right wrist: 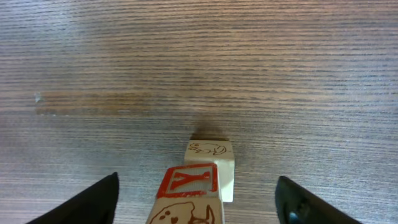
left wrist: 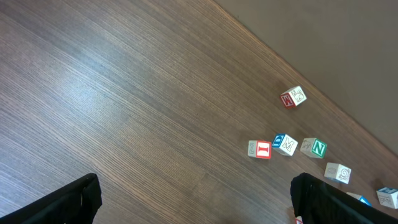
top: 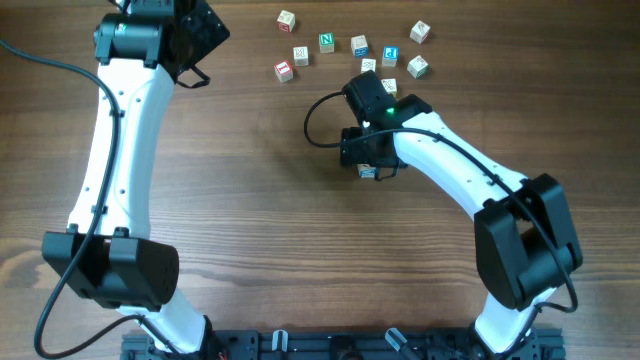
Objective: Form a tower
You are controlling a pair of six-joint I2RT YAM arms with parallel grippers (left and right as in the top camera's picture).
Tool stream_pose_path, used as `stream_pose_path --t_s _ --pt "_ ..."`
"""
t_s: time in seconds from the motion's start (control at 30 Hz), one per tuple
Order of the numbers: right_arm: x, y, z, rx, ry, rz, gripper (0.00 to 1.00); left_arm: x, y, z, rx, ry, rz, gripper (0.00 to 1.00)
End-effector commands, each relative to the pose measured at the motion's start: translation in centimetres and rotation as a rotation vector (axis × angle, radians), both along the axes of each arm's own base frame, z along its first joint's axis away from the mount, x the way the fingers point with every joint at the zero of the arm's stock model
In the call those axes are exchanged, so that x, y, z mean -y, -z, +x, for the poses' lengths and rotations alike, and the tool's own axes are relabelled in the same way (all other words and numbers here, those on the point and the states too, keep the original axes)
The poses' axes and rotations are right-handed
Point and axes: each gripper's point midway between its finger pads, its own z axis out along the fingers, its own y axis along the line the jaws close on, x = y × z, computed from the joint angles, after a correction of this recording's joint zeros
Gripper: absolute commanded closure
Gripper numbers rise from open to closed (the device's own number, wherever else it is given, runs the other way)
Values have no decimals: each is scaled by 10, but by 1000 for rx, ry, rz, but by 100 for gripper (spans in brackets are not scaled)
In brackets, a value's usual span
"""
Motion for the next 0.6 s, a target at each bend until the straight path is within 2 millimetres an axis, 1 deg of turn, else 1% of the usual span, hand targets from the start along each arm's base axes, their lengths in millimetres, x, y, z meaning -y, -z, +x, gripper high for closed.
stream_pose_path --t_s 0.0,0.03,0.07,0.13,0.2,0.27,0.3,0.5,0.57 --pt "3 13 1 -16 3 -38 23 -4 1 2 2 -15 -1 0" --pt "4 17 0 -24 4 -42 27 -4 1 2 2 -15 -1 0" --pt "4 20 0 -31 3 -46 33 -4 1 2 2 -15 -1 0" --pt "4 20 -1 -32 2 -47 39 -5 1 2 2 -16 -1 0" --pt "5 20 -2 -37 3 -50 50 -5 1 2 2 -17 1 0" --pt "6 20 -3 -42 3 -52 54 -6 1 2 2 -21 6 0" --pt "6 20 -4 -44 3 -53 59 -7 1 2 3 -24 11 0" --pt "6 20 -5 -52 5 -52 77 -7 1 2 2 -25 12 0" --pt "2 20 -8 -67 1 -30 83 -7 1 2 2 -25 12 0"
